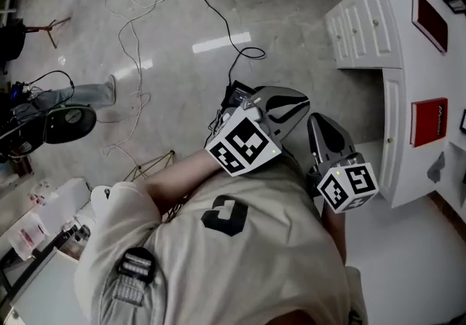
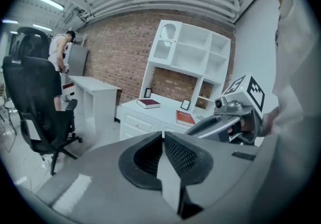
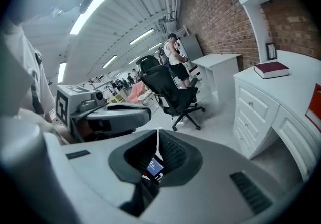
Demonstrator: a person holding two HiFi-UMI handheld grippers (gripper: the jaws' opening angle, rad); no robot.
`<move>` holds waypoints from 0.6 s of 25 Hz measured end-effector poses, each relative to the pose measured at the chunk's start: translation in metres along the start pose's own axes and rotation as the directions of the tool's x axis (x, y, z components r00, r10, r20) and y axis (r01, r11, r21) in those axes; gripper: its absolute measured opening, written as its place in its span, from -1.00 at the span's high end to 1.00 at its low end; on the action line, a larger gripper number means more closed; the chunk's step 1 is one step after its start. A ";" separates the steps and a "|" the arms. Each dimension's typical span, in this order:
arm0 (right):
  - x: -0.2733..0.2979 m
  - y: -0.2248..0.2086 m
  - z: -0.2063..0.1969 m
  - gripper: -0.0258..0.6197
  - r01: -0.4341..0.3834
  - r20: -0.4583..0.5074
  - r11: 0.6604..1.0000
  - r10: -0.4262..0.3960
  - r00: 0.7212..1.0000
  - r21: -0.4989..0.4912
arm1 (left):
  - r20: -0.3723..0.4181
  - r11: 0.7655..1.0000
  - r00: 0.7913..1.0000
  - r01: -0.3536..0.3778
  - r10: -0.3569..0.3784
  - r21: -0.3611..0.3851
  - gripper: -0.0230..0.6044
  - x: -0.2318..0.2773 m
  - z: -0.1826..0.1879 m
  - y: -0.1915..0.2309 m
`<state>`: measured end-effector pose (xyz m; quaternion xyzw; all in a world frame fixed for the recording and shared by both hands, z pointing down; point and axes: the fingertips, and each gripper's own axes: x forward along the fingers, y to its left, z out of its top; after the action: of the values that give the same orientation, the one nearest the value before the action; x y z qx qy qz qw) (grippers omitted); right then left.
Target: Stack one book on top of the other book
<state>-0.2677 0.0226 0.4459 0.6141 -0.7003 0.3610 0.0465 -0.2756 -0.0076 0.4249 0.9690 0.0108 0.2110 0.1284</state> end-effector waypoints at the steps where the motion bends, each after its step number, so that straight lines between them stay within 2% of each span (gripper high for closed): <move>1: 0.006 0.001 0.001 0.90 -0.014 -0.010 1.000 0.014 1.000 -0.001 | 0.000 1.000 1.000 -0.023 0.023 0.002 0.87 -0.005 -0.001 0.007; 4: 0.021 0.009 0.000 0.90 -0.071 -0.043 0.997 0.072 0.997 0.015 | -0.007 0.998 0.998 -0.061 0.061 -0.016 0.87 -0.021 -0.007 0.023; 8: 0.045 0.029 0.009 0.90 -0.195 -0.071 0.981 0.195 0.978 0.006 | 0.008 0.997 0.998 -0.068 0.069 -0.030 0.88 -0.033 -0.001 0.047; 12: 0.063 0.031 0.020 0.90 -0.193 -0.098 0.981 0.189 0.977 -0.026 | 0.028 0.997 0.997 -0.066 0.068 -0.044 0.89 -0.038 0.004 0.062; 15: 0.079 0.046 0.029 0.90 -0.201 -0.089 0.979 0.197 0.976 -0.042 | 0.030 0.993 0.993 -0.115 0.116 -0.027 0.89 -0.061 0.001 0.076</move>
<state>-0.3172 -0.0600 0.4444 0.5236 -0.7648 0.3714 0.0553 -0.3330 -0.0863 0.4182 0.9695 -0.0497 0.2030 0.1283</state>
